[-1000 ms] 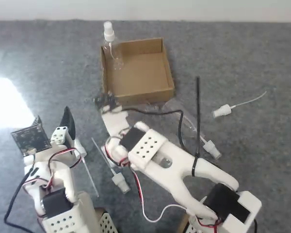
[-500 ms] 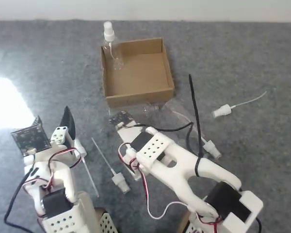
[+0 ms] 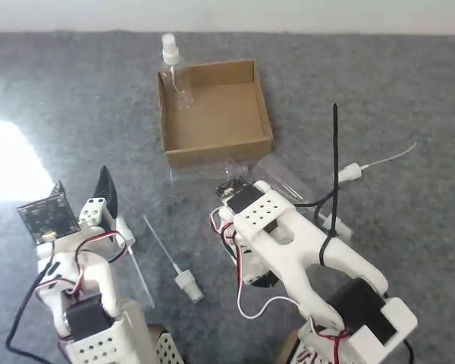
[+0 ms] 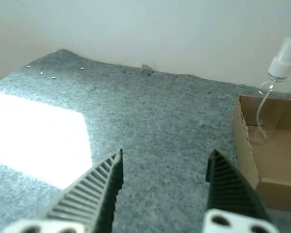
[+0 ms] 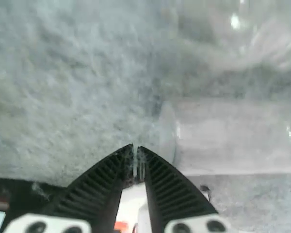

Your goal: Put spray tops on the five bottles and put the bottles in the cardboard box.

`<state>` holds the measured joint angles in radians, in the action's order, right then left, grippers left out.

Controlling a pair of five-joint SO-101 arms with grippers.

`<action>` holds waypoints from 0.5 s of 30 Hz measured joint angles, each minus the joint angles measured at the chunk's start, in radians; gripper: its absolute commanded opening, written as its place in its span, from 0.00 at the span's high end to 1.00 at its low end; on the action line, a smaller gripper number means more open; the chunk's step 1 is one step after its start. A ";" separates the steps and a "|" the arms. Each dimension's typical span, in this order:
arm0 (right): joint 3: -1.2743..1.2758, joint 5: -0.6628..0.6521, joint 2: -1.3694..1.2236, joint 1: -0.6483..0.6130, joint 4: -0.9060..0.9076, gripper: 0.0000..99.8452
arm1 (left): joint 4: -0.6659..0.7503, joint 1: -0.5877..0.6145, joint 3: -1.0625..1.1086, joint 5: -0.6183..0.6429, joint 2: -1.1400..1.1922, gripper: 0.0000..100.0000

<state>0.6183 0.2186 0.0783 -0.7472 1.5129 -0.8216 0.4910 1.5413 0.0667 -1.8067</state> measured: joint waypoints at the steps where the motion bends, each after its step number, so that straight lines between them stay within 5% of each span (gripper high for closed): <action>1: 0.000 0.000 0.000 0.000 0.014 0.99 | 0.000 0.000 0.000 0.000 0.000 0.74; 15: -0.292 0.000 0.000 0.060 0.236 0.99 | 0.000 0.000 0.000 0.000 0.000 0.74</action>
<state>0.3268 0.2186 0.0783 -0.6874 1.7492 -0.8216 0.4910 1.5413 0.0667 -1.8067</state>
